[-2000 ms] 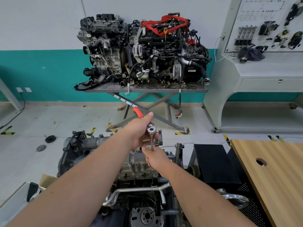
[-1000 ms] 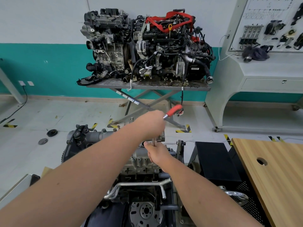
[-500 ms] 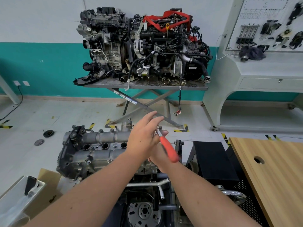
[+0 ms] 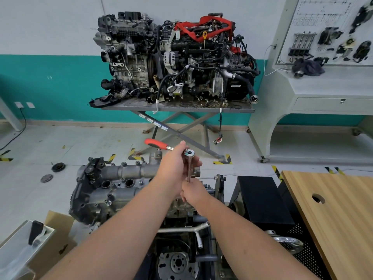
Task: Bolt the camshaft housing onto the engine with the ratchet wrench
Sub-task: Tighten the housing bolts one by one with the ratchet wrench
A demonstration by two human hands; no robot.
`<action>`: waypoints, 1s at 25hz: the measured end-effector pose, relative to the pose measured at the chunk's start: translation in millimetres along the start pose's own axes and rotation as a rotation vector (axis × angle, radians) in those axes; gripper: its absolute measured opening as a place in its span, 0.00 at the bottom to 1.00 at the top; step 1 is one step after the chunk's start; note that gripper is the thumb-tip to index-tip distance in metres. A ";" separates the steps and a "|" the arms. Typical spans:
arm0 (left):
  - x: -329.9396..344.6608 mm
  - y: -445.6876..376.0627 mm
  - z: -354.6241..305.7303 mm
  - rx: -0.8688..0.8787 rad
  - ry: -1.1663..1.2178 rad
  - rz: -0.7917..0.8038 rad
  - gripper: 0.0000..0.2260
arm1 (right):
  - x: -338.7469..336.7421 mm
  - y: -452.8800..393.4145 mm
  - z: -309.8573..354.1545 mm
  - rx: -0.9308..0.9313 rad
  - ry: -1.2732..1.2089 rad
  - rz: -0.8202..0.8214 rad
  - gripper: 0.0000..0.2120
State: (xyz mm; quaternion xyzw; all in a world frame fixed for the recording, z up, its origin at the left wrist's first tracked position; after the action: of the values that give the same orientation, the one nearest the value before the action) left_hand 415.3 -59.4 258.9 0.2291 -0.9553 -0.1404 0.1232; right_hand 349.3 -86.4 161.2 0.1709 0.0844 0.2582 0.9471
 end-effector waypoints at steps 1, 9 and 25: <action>-0.8 -1.3 -5.3 -0.030 -0.079 0.031 0.12 | 0.9 0.8 1.1 0.004 0.010 0.003 0.18; 27.8 -3.3 -53.6 0.220 -1.277 0.089 0.12 | 0.2 3.6 2.2 0.022 0.063 0.010 0.23; -1.5 17.7 -9.5 0.805 -0.698 -0.002 0.16 | -1.2 1.4 4.0 -0.021 0.058 0.032 0.17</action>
State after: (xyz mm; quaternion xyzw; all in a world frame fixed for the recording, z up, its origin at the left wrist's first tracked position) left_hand 412.3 -45.6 273.3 0.1989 -0.9176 0.1692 -0.2997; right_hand 348.6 -87.0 165.5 0.1550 0.1063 0.2789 0.9418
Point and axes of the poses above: each hand's wrist, its own y-axis away from the middle knuckle, its own x-axis out of the palm, z = x × y, the point moved 6 cm from there along -y, towards the middle knuckle, and after that the axes turned 10 degrees about -y, right-handed, at the moved point
